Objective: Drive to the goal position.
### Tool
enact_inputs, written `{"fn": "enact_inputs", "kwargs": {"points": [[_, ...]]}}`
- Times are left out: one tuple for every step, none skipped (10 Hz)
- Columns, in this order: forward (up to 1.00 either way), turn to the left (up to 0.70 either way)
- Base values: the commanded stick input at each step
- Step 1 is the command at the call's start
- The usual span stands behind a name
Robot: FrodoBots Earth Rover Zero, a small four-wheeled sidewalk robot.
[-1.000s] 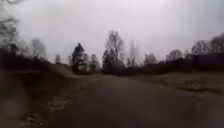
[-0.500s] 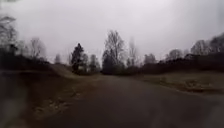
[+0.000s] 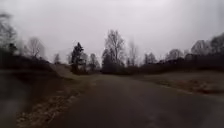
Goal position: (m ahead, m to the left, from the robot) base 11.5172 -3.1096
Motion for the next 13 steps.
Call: {"fn": "enact_inputs", "kwargs": {"points": [[0.7,0.0],[0.7,0.0],[0.7,0.0],[0.7,0.0],[0.7,0.0],[0.7,0.0],[0.7,0.0],[0.7,0.0],[0.7,0.0],[0.7,0.0],[0.7,0.0],[0.7,0.0],[0.7,0.0]]}}
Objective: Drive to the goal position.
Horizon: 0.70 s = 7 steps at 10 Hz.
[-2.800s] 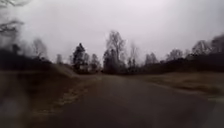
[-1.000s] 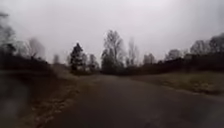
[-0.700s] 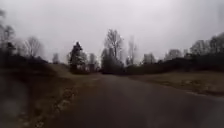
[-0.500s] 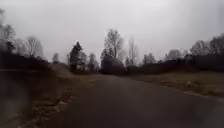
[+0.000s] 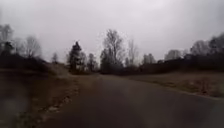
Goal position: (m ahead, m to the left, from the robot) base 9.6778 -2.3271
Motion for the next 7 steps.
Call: {"fn": "enact_inputs", "kwargs": {"points": [[0.7,0.0],[0.7,0.0],[0.7,0.0],[0.7,0.0],[0.7,0.0],[0.7,0.0],[0.69,0.0]]}}
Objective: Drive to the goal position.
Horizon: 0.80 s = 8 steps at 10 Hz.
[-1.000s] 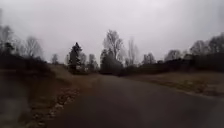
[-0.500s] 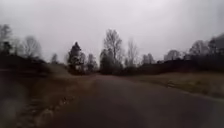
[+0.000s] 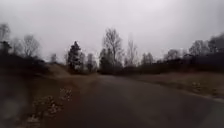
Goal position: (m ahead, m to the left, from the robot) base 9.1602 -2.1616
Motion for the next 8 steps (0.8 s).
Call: {"fn": "enact_inputs", "kwargs": {"points": [[0.68,0.0],[0.68,0.0],[0.68,0.27],[0.68,0.15],[0.68,0.02],[0.68,0.0],[0.68,0.0],[0.68,0.0]]}}
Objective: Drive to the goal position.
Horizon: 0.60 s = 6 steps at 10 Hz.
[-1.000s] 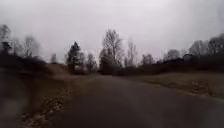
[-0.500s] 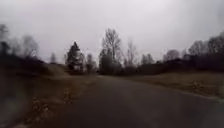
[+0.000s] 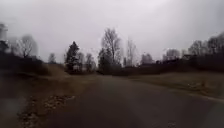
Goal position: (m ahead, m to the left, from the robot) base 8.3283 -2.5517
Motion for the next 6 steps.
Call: {"fn": "enact_inputs", "kwargs": {"points": [[0.68,0.0],[0.68,0.0],[0.68,0.0],[0.68,0.0],[0.68,0.0],[0.68,0.0]]}}
